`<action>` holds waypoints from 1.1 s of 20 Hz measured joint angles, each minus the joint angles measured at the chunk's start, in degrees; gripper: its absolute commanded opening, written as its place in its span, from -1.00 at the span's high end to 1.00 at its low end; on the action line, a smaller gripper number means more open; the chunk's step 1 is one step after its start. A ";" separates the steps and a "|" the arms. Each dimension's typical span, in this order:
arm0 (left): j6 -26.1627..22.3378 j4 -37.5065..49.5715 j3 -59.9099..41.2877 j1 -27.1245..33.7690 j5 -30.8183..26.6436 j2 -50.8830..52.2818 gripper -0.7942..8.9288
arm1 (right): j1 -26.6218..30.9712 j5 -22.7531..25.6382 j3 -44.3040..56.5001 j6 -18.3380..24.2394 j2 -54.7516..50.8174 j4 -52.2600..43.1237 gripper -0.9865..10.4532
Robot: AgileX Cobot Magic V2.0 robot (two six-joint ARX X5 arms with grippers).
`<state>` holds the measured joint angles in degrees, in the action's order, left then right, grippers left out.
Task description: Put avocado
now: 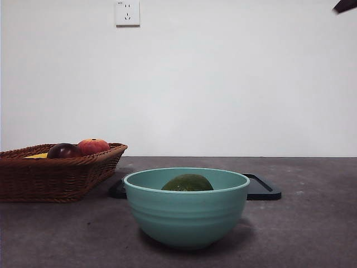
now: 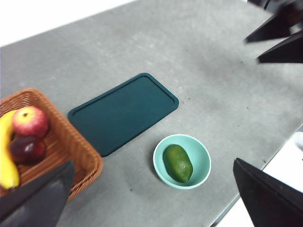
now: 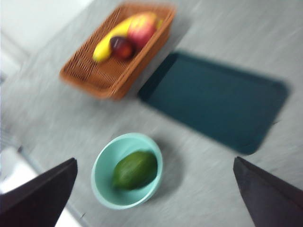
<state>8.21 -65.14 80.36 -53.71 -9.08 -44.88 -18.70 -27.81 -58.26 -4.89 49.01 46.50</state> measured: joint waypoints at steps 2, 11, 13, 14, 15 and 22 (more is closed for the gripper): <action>0.02 0.15 -3.85 -0.04 -1.14 4.92 -0.51 | -4.07 2.49 0.00 -1.38 3.02 -0.02 -0.17; 3.91 0.15 -18.43 -0.04 -3.48 14.80 -0.51 | -18.71 14.69 0.00 -9.22 22.32 0.70 -0.17; 4.37 0.44 -18.49 -0.04 -3.48 14.80 -0.51 | -19.85 15.85 0.00 -10.23 27.08 0.74 -0.17; 4.42 0.44 -18.49 -0.04 -3.48 14.84 -0.51 | -20.04 16.04 0.00 -10.40 28.85 0.57 -0.17; 4.52 0.44 -18.49 -0.04 -3.48 14.84 -0.51 | -20.26 16.09 0.00 -10.45 30.82 0.11 -0.17; 4.57 0.44 -18.49 -0.04 -3.48 14.84 -0.51 | -20.31 17.57 0.00 -10.58 41.66 -4.42 -0.09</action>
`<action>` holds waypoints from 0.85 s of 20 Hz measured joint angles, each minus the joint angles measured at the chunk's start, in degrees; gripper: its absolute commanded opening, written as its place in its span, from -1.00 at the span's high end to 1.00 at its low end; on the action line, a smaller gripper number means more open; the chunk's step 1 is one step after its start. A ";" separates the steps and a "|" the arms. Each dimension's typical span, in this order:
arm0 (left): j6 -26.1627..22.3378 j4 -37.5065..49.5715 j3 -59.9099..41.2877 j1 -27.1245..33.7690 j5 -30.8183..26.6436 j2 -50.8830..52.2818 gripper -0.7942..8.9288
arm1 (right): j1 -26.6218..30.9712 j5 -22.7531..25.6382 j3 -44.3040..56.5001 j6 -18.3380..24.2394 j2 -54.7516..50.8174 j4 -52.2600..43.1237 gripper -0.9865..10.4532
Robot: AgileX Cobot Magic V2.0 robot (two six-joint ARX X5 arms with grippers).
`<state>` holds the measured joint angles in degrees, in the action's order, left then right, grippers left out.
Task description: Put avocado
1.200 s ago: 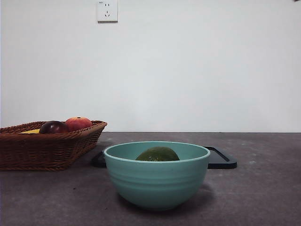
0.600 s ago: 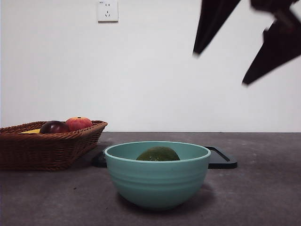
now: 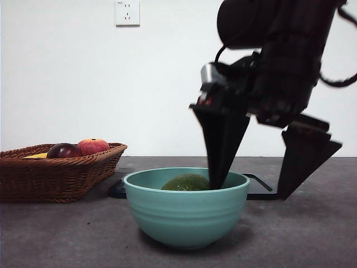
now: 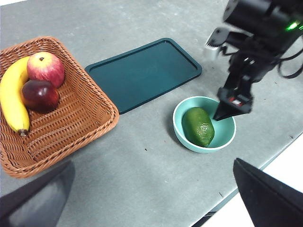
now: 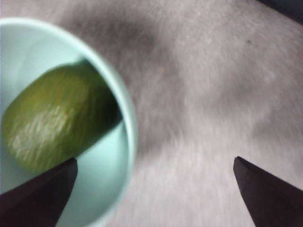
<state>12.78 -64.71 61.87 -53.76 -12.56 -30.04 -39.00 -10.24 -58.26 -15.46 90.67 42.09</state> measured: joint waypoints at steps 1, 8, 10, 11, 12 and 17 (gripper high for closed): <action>0.00 0.00 0.00 0.00 0.00 0.00 -0.51 | 0.00 -0.02 0.00 -0.02 0.83 -1.11 0.00; 0.00 0.00 0.00 0.00 0.00 0.00 -0.51 | 0.00 -0.28 0.00 -0.04 2.78 -3.80 0.82; 0.00 0.00 0.00 0.00 0.00 0.00 -0.51 | 0.00 -0.46 0.00 -0.11 2.78 -4.68 0.82; 0.00 0.00 0.00 0.00 0.00 0.00 -0.51 | 0.00 -0.68 -0.13 -0.57 2.75 -4.70 0.82; 0.00 0.00 0.00 0.00 0.00 0.00 -0.51 | 0.00 -0.66 -0.28 -1.18 2.75 -4.61 0.82; 0.00 1.44 0.00 0.00 0.00 0.00 -0.51 | 2.34 1.22 -5.18 -3.32 3.50 -2.84 0.82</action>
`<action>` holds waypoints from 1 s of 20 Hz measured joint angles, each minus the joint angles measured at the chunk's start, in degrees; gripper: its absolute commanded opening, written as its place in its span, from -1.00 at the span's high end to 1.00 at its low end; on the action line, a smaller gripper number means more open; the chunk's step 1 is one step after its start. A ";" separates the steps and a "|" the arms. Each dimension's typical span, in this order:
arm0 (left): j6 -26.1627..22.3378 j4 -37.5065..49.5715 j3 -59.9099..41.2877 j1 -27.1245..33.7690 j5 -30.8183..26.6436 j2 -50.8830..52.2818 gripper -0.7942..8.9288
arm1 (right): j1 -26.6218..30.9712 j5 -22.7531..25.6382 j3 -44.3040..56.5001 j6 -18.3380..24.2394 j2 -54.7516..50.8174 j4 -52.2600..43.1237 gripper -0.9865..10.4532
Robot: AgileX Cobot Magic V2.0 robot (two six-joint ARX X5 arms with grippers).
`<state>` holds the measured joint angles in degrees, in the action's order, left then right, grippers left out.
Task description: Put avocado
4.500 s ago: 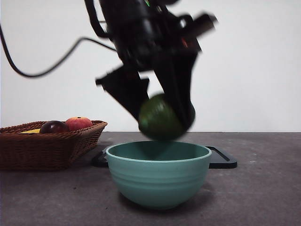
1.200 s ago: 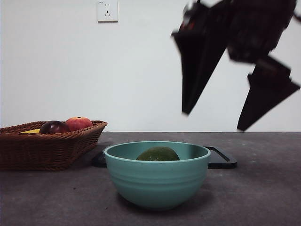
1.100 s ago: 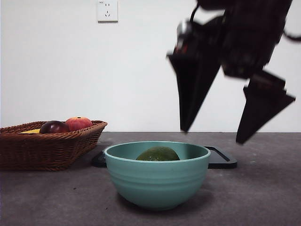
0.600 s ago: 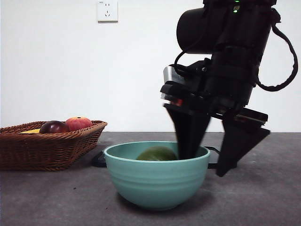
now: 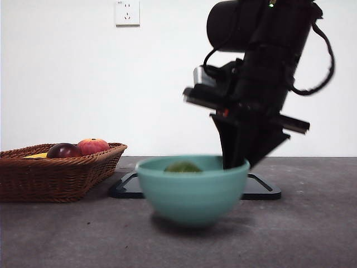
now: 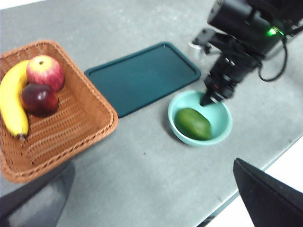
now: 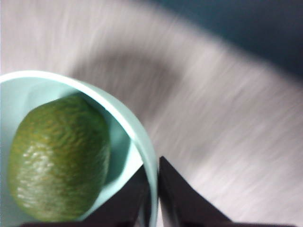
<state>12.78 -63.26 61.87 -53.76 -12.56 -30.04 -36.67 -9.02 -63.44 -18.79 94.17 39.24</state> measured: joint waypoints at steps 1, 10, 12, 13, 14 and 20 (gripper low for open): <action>0.00 0.52 0.00 0.00 0.00 0.00 -0.51 | 1.03 0.07 -2.21 -0.13 0.79 0.92 0.82; 0.00 1.29 0.00 0.00 0.00 0.00 -0.51 | 9.68 -0.37 -36.85 1.05 24.26 9.60 0.82; 0.00 1.29 0.00 0.00 0.00 0.00 -0.51 | 10.16 -1.77 -41.51 1.03 28.55 9.94 0.82; 0.00 1.29 0.00 0.00 0.00 0.00 -0.51 | 10.19 -1.79 -41.83 1.03 29.77 9.97 0.82; 0.00 1.29 0.00 0.00 0.00 0.00 -0.51 | 10.23 -1.77 -41.83 1.05 30.82 10.75 0.82; 0.00 1.29 0.00 0.00 0.00 0.00 -0.51 | 10.58 -1.64 -41.83 2.08 31.23 11.15 0.53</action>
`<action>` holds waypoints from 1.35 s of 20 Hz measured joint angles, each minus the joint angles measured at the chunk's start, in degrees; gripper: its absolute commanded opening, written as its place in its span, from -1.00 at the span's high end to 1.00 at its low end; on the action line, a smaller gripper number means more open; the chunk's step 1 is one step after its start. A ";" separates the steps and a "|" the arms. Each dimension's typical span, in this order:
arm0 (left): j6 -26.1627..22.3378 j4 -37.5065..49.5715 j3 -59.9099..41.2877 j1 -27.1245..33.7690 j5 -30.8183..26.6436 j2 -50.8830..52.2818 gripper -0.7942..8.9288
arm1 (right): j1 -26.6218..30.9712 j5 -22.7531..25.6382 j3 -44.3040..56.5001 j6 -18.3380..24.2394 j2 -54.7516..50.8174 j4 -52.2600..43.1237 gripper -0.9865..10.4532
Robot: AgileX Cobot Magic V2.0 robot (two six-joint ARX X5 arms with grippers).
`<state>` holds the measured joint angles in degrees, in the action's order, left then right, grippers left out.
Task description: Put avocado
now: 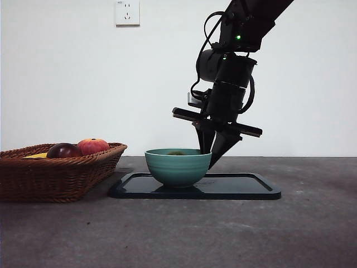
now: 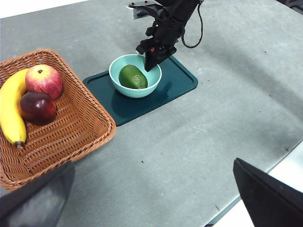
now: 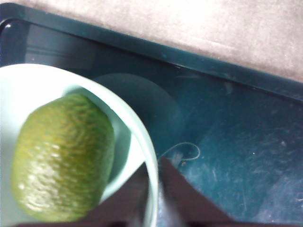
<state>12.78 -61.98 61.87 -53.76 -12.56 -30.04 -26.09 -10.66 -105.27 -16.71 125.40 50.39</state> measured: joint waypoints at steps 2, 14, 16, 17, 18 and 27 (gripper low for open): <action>0.00 0.00 0.00 0.00 0.00 0.00 -0.51 | 0.26 1.25 0.00 0.02 -0.04 0.26 0.27; 0.00 0.00 0.00 0.00 0.00 0.00 -0.51 | -2.47 14.75 -0.33 6.47 -31.87 20.98 -0.22; 0.00 0.00 0.00 0.00 0.00 0.00 -0.51 | -4.15 16.37 -0.31 6.47 -36.85 23.98 -0.22; 0.00 0.00 0.00 0.00 0.00 0.00 -0.51 | -5.14 16.70 0.37 6.47 -39.39 24.15 -0.22; 0.00 0.00 0.00 0.00 0.00 0.00 -0.51 | -6.25 16.72 1.88 6.49 -42.03 24.02 -0.22; 0.00 -0.02 0.00 0.00 0.00 0.00 -0.51 | -18.51 19.80 31.39 1.31 -69.70 14.47 -0.22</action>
<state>12.78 -62.00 61.87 -53.76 -12.56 -30.04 -44.60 9.15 -73.89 -15.40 55.70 64.86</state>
